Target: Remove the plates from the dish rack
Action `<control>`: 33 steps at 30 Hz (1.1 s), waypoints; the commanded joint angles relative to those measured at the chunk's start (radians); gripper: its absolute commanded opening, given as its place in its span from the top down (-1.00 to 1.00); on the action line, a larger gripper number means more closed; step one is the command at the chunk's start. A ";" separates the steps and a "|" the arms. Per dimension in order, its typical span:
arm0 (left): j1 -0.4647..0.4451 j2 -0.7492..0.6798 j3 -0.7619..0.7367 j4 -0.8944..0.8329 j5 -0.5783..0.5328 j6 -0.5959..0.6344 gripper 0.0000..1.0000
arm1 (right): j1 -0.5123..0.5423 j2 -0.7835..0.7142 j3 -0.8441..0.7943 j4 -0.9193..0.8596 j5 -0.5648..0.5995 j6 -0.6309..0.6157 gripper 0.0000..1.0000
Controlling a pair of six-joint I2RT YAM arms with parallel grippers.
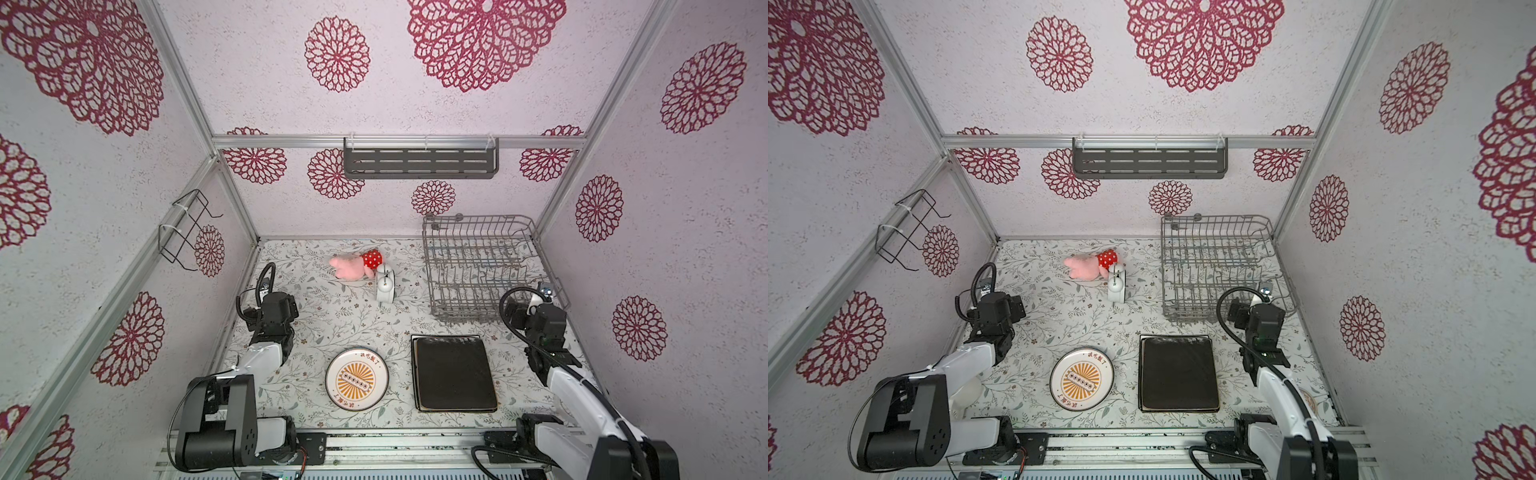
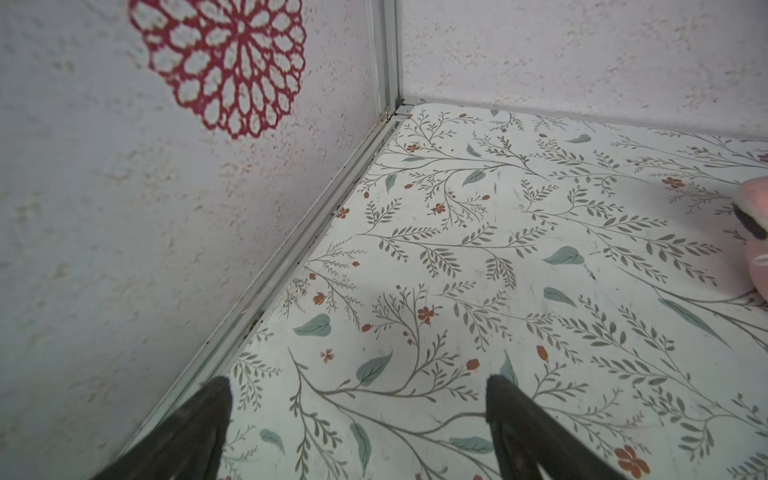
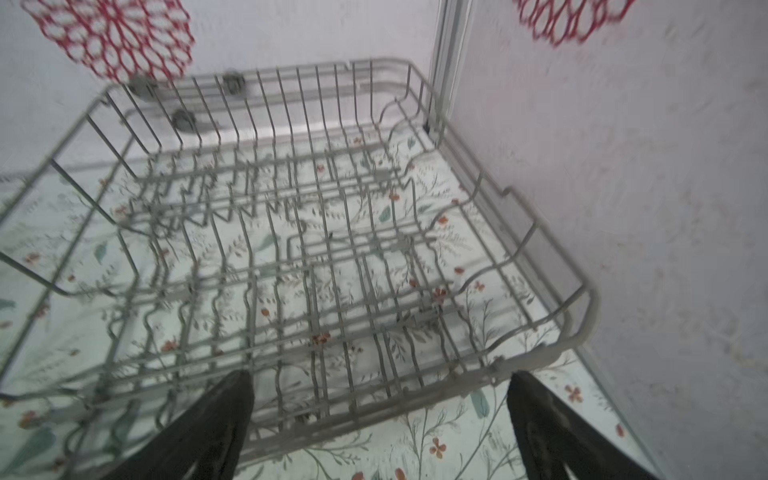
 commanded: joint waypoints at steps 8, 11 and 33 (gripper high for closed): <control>0.032 0.115 -0.059 0.366 0.140 -0.024 -0.95 | -0.033 0.339 -0.011 0.530 -0.111 -0.009 -0.98; 0.039 0.206 -0.137 0.608 0.142 -0.011 -0.95 | -0.032 0.424 -0.039 0.659 -0.170 -0.027 -0.98; 0.072 0.226 -0.098 0.543 0.268 -0.011 -0.95 | 0.035 0.487 -0.113 0.847 -0.122 -0.093 -0.98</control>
